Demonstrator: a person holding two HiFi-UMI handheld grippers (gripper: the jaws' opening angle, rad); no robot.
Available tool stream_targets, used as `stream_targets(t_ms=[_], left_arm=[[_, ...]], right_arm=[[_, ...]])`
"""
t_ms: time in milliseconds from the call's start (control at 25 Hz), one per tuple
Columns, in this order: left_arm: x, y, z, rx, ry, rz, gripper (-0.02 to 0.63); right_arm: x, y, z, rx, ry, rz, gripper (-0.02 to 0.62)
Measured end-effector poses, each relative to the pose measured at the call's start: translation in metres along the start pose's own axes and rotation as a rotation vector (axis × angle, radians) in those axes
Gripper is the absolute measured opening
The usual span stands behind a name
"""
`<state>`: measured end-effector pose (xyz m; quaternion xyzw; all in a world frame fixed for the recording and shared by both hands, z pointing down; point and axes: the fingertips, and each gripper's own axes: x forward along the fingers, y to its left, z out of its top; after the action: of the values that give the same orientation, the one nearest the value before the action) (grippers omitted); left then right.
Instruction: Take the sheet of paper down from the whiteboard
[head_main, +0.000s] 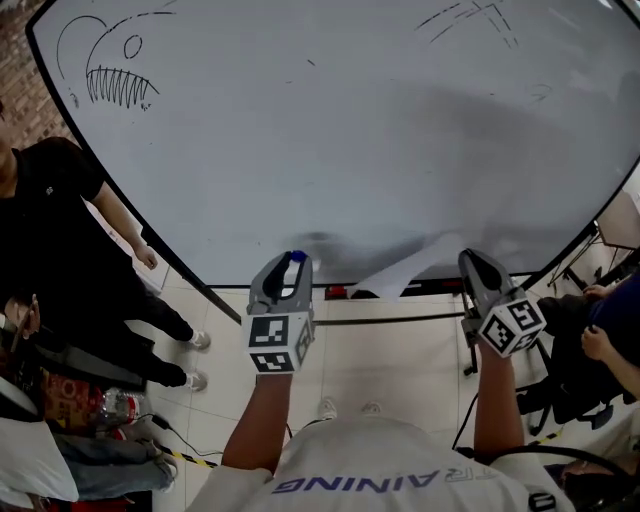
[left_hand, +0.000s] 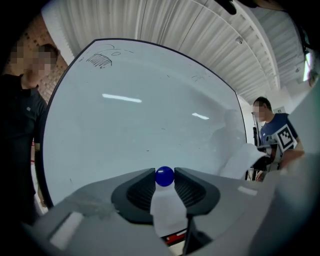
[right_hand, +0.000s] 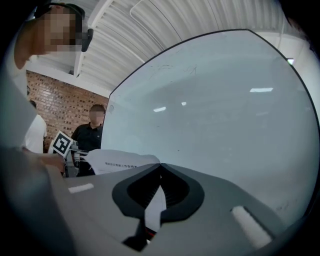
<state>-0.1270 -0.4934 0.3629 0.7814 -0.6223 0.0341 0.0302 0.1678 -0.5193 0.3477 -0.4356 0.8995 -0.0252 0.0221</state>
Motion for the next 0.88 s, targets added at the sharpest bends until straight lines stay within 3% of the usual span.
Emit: stream_targets(t_ms=[320, 880], left_arm=[[-0.014, 0.006, -0.008, -0.039, -0.007, -0.013, 0.129], [-0.007, 0.0, -0.006, -0.05, -0.011, -0.041, 0.129]], right_arm=[[-0.01, 0.001, -0.004, -0.029, 0.006, -0.05, 0.008], [-0.01, 0.007, 0.004, -0.054, 0.001, -0.064, 0.008]])
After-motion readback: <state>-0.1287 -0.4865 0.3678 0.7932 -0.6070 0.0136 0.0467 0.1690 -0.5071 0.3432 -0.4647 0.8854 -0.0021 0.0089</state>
